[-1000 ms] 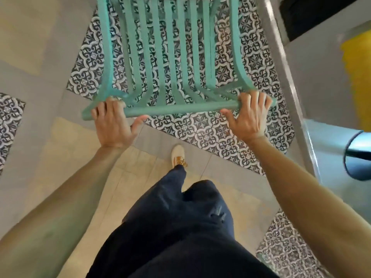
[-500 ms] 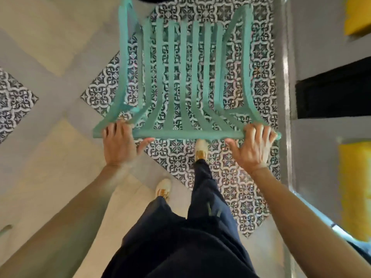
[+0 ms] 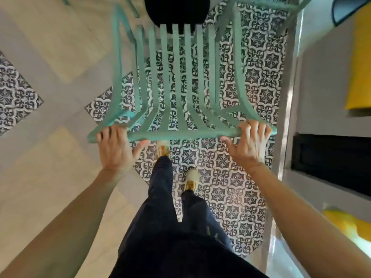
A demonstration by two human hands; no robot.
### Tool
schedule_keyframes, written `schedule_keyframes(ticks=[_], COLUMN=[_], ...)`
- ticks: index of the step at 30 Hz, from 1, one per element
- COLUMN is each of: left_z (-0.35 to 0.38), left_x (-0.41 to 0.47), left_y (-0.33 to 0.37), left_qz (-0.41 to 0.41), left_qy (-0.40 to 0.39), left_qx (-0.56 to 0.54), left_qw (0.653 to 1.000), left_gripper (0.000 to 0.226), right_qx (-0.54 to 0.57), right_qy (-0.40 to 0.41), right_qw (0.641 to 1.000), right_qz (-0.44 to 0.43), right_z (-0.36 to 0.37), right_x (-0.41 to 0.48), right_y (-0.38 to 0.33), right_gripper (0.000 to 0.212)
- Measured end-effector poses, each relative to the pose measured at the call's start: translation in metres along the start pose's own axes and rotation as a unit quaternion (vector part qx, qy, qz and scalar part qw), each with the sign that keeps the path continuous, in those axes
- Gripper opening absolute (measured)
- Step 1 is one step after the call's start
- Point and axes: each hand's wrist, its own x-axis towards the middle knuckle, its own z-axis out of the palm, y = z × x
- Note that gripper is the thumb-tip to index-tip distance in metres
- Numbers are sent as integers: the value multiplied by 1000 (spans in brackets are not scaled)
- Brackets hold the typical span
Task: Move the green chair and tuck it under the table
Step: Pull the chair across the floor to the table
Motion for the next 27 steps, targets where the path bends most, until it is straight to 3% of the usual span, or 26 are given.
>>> schedule_keyframes(ticks=[5, 15, 27], left_z=[14, 46, 76], left_x=[74, 243, 342], left_y=[-19, -30, 18], left_qz=[1, -7, 2], left_qy=[11, 24, 17], left_qx=[0, -26, -30], left_qw=[1000, 999, 999], left_gripper=[66, 76, 66], right_qx=[-8, -11, -23], right_qy=[-19, -8, 17], right_qw=[1000, 1000, 1000], right_qz=[7, -5, -5], right_z=[28, 65, 84], right_x=[73, 242, 328], right_y=[-2, 18, 88], right_gripper=[72, 69, 73])
